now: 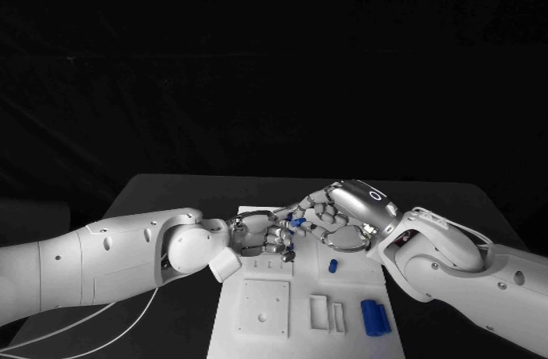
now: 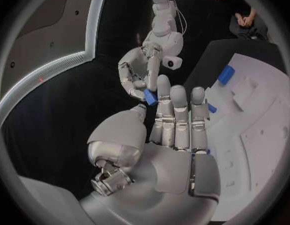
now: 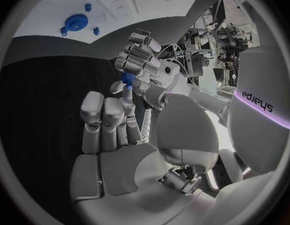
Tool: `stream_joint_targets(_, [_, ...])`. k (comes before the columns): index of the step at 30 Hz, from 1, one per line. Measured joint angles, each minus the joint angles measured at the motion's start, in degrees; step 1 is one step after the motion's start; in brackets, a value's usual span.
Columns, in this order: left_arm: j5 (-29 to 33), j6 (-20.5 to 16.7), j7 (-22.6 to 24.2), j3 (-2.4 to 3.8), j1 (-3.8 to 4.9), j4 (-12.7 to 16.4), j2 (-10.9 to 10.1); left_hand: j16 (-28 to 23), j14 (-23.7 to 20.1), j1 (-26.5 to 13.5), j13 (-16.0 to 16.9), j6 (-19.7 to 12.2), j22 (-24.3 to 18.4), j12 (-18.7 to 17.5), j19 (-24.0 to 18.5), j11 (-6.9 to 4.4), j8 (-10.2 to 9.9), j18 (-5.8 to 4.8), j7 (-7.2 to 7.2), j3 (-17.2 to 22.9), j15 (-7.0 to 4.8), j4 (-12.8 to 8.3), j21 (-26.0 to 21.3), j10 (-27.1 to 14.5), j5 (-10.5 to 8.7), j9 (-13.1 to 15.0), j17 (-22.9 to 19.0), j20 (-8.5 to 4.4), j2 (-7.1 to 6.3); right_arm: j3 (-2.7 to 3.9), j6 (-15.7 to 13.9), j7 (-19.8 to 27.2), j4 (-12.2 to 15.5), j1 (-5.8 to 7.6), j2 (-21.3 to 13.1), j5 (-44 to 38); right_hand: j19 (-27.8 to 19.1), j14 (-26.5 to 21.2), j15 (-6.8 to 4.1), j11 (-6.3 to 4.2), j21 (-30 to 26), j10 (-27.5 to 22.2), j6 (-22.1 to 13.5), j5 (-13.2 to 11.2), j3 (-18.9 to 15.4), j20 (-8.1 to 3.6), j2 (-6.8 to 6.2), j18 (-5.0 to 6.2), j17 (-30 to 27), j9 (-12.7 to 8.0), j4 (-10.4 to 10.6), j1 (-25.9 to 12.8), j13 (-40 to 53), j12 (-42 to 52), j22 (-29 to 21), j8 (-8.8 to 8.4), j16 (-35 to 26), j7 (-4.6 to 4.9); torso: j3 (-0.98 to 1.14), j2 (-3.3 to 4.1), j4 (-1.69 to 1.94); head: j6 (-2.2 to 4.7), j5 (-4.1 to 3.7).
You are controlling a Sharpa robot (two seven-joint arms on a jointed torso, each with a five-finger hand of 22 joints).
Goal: Assemble the parts on the task board
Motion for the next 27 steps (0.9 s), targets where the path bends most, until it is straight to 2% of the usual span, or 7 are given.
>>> stream_joint_targets(13, [0.9,0.9,1.1,-0.08,-0.07,-0.4,-0.1,0.0,-0.2,3.5,0.7,0.0,-0.1,-0.1,-0.3,0.0,-1.0,0.0,-0.01,-2.2,-0.19,0.0,0.2,0.0,0.0,1.8,-0.5,0.09,0.32,0.09,0.0,0.1,-0.4,0.07,0.1,-0.1,0.1,0.0,0.0,0.0,0.0,0.0,0.0,0.0,0.0,0.09,0.0,0.02,0.0,0.0,0.0,0.0,0.0,0.0,0.0,0.02,0.0,0.01,0.04,0.01,0.0,-0.24,-0.01])
stream_joint_targets(19, [1.0,1.0,1.2,-0.08,-0.07,-0.5,-0.2,0.2,-0.5,6.9,1.2,0.0,-0.3,-0.3,-0.8,0.0,-1.7,0.0,-0.01,-3.5,-0.08,-0.4,0.2,0.0,0.24,2.8,-0.8,0.19,0.6,0.09,0.0,0.1,-0.4,0.07,0.0,-0.1,0.1,0.0,0.01,0.0,0.0,0.0,0.0,0.0,0.0,0.09,0.0,0.02,0.0,0.0,0.0,0.0,0.0,0.0,0.0,0.09,0.0,0.01,0.03,0.0,0.01,-0.26,0.01])
stream_joint_targets(20, [1.0,1.1,1.2,-0.08,-0.07,-0.6,-0.2,0.2,-0.6,7.8,1.3,0.0,-0.4,-0.5,-0.8,0.0,-1.8,0.0,-0.01,-3.5,-0.17,-0.4,0.2,0.0,2.02,3.1,-0.9,0.19,0.55,0.09,-0.1,0.1,-0.4,0.07,0.0,-0.1,0.1,0.0,0.01,0.0,0.0,0.0,0.0,0.0,0.0,0.09,0.0,0.02,0.0,0.0,0.0,0.0,0.0,0.0,0.0,0.09,0.0,0.01,0.02,0.0,0.0,-0.26,0.0])
stream_joint_targets(22, [1.0,1.1,1.3,-0.08,-0.07,-0.7,-0.2,0.2,-0.6,8.7,1.4,0.0,-0.4,-0.6,-0.8,0.0,-2.0,0.0,-0.01,-3.7,-0.18,-0.7,0.2,0.0,3.81,3.4,-0.9,0.2,0.37,0.09,-0.1,0.1,-0.4,0.07,0.0,-0.1,0.1,0.0,0.01,0.0,0.0,0.0,0.0,0.0,0.0,0.09,0.0,0.02,0.0,0.0,0.0,0.0,0.0,0.0,0.0,0.09,0.0,0.01,0.01,0.0,0.0,-0.27,-0.03])
stream_joint_targets(25, [1.0,1.2,1.3,-0.08,-0.07,-0.8,-0.3,0.2,-0.8,9.9,1.7,0.0,-0.5,-0.7,-1.0,0.02,-2.3,0.01,-0.01,-4.3,0.0,-0.9,0.2,0.0,4.5,3.9,-1.0,0.39,-0.17,0.09,-0.1,0.2,-0.4,0.07,0.0,-0.1,0.1,0.0,0.02,0.0,0.0,0.0,0.0,0.0,0.0,0.09,0.0,0.02,0.0,0.0,0.0,0.0,0.0,0.0,0.0,0.09,0.0,0.01,0.0,-0.01,0.02,-0.27,-0.04])
stream_joint_targets(27, [1.0,1.3,1.3,-0.08,-0.07,-0.9,-0.3,0.2,-0.9,11.5,1.9,0.0,-0.6,-0.7,-1.2,0.02,-2.4,0.0,0.0,-4.7,-0.05,-1.3,0.2,-0.4,5.62,4.3,-1.2,0.2,-0.45,0.08,-0.1,0.2,-0.4,0.07,0.0,-0.1,0.1,0.0,0.02,0.0,0.0,0.0,0.0,0.0,0.0,0.1,0.0,0.02,0.0,0.0,0.0,0.0,0.0,0.0,0.0,0.09,0.0,0.01,0.0,-0.01,0.03,-0.27,-0.04])
